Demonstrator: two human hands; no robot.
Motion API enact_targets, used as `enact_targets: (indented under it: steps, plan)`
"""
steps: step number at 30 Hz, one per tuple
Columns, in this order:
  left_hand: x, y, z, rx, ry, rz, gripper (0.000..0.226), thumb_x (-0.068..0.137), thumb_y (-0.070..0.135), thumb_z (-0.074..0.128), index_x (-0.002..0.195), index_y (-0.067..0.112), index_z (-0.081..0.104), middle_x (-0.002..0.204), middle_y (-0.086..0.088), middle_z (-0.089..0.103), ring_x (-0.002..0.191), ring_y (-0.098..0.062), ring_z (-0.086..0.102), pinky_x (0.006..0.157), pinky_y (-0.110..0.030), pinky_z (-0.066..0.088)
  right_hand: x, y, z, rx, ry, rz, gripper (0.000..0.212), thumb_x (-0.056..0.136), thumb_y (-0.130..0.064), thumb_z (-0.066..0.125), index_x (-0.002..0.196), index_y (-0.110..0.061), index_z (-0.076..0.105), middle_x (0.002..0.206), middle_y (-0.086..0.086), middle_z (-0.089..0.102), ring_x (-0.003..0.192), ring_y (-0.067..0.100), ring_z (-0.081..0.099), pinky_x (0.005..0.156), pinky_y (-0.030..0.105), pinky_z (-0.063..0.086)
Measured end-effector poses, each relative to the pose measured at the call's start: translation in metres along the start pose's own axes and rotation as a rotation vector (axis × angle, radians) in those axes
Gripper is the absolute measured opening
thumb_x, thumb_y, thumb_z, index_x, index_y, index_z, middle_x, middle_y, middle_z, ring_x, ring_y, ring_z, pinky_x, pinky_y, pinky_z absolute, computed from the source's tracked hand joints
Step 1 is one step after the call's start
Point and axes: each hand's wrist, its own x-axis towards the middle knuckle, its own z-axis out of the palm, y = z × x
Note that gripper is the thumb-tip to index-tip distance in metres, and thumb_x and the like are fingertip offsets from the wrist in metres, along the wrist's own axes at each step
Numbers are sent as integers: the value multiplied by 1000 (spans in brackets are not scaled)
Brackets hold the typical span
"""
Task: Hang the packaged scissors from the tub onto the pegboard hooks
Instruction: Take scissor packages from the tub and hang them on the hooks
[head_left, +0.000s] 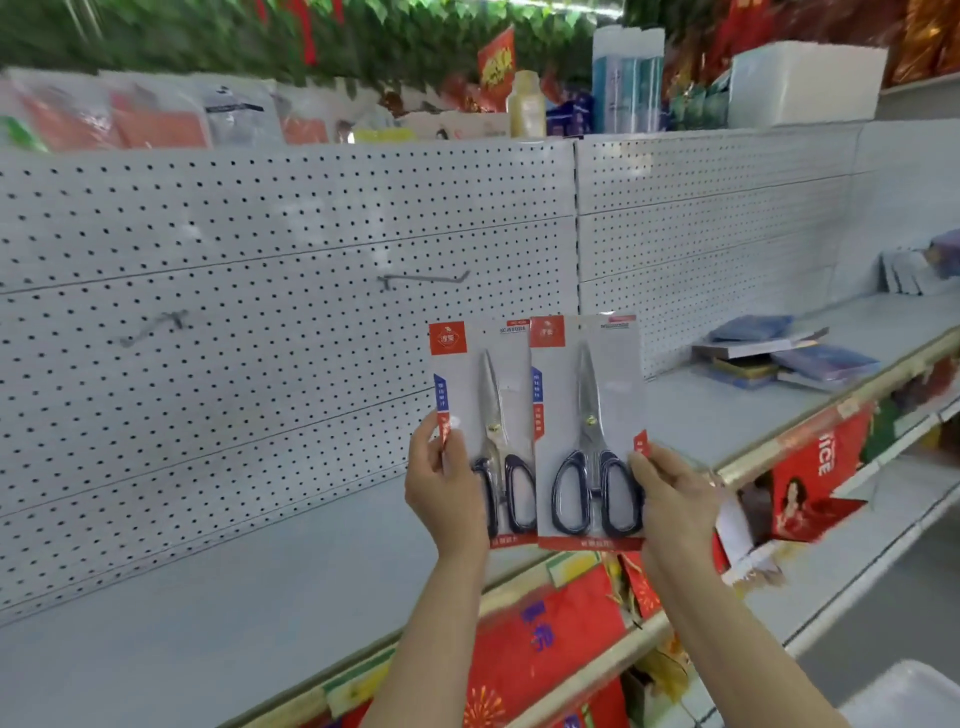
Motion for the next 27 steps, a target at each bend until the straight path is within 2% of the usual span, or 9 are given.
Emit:
enact_targets:
  steps: [4,9,13,15,18,21,23,25,27]
  plan:
    - [14,11,-32,9,75,45,23,94,15,61,107,33,64,83,13,70,64,8,59,60,-6,43,-14,8,29,32,-78,44,25,88,2,63,78,-19,70,66,-11,71,63,5,62,63,17,54]
    - [26,21,-63,0,207,64,20,94,16,62,108,30,65,90,9,71,66,10,61,60,-5,44,-28,11,65,54,-177,77,24,88,2,63,78,-19,69,60,-13,70,57,0,60,59,12,52]
    - [32,30,-87,-4,308,80,24,93,14,63,114,24,67,95,7,72,72,11,63,64,-4,45,-41,13,88,51,-268,127,16,88,-2,66,90,-17,70,81,-1,71,77,14,63,81,28,54]
    - [33,36,-98,-18,345,86,25,93,12,62,116,21,67,97,6,72,75,10,64,65,-4,46,-47,14,95,48,-310,137,15,87,-2,67,88,-16,71,84,3,71,79,17,63,85,34,54]
    - [30,46,-115,-18,395,107,24,93,12,62,115,21,68,100,4,73,86,2,66,69,-4,47,-57,12,104,62,-358,155,22,87,-1,66,80,-22,69,73,-5,71,69,10,62,75,26,53]
    - [29,53,-133,-7,436,142,25,93,12,63,110,29,67,102,4,73,94,0,67,75,-7,49,-69,15,112,86,-415,196,14,87,-3,67,87,-15,72,73,-6,72,67,9,63,74,28,52]
    - [34,57,-146,5,467,162,24,93,13,63,113,25,68,104,-3,74,98,-12,68,83,-18,54,-78,18,118,99,-448,212,13,87,-3,67,97,-9,72,78,-3,72,70,10,63,75,29,52]
    - [40,63,-158,17,488,188,27,93,12,62,118,21,68,107,-8,73,103,-19,67,90,-28,54,-85,20,127,111,-468,213,13,87,-2,66,99,-6,72,72,-8,71,64,4,62,72,26,50]
    - [48,70,-168,18,510,217,30,93,11,62,121,20,67,110,-4,73,104,-14,67,89,-21,53,-91,19,137,114,-500,215,13,87,-3,67,99,-4,72,74,-6,70,65,6,62,71,26,50]
